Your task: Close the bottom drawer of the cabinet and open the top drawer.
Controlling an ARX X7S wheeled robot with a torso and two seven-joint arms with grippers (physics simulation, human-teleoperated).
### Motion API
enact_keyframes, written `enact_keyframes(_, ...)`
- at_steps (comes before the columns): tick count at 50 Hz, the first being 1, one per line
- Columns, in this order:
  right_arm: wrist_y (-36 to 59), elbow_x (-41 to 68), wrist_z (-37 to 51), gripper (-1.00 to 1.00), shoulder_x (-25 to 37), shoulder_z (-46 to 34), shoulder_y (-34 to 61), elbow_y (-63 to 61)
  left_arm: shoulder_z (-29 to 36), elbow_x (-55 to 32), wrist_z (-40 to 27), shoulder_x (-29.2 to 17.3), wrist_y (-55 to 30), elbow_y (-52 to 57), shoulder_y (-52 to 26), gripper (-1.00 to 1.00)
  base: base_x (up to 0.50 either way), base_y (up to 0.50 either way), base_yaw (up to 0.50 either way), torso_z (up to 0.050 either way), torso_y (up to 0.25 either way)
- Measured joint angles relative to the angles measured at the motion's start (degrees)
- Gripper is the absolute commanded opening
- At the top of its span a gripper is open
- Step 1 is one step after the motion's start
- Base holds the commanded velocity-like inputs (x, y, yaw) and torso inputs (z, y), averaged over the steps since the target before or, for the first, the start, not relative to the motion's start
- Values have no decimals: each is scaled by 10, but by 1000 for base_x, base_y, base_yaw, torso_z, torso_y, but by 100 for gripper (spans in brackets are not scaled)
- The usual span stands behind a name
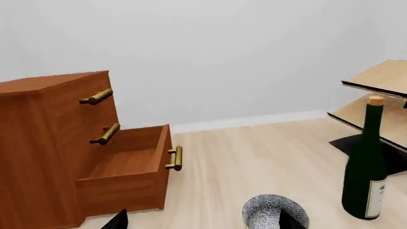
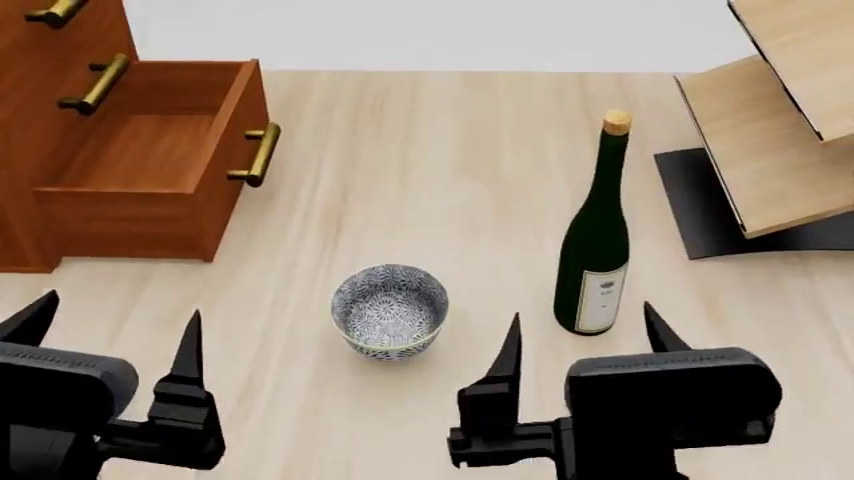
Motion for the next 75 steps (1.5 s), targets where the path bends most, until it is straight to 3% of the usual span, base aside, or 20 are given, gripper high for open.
enact_keyframes(11,82,12,-6,100,3,1,76,-11,-5,-16,0,8,-133,35,-95,100,0,0,0,50,44)
enact_keyframes(20,114,16,-5,100,8,-1,101,-33,-19,-16,-7,-6,-139,43,-123,100,0,0,0,0,0)
enact_keyframes(30,140,11,1,100,22,-16,110,-72,-147,-19,-9,-32,-115,-2,-155,100,0,0,0,0,0)
enact_keyframes(39,144,7,7,100,31,-23,111,-81,-313,-38,-5,-49,-105,-50,-209,100,0,0,0,0,0)
enact_keyframes(47,142,9,10,100,35,-21,111,-74,-465,-48,-29,-35,-76,-52,-256,100,0,0,0,0,0)
enact_keyframes(55,146,16,14,100,31,-10,114,-70,-573,-67,-42,-18,-53,-30,-286,100,0,0,0,0,0)
enact_keyframes(64,156,19,18,100,33,-8,116,-75,-646,-86,-50,-6,-44,-17,-309,100,0,0,0,34,79)
enact_keyframes(75,162,18,24,100,40,-13,117,-82,-674,-94,-60,-2,-40,-10,-316,100,0,0,0,46,105)
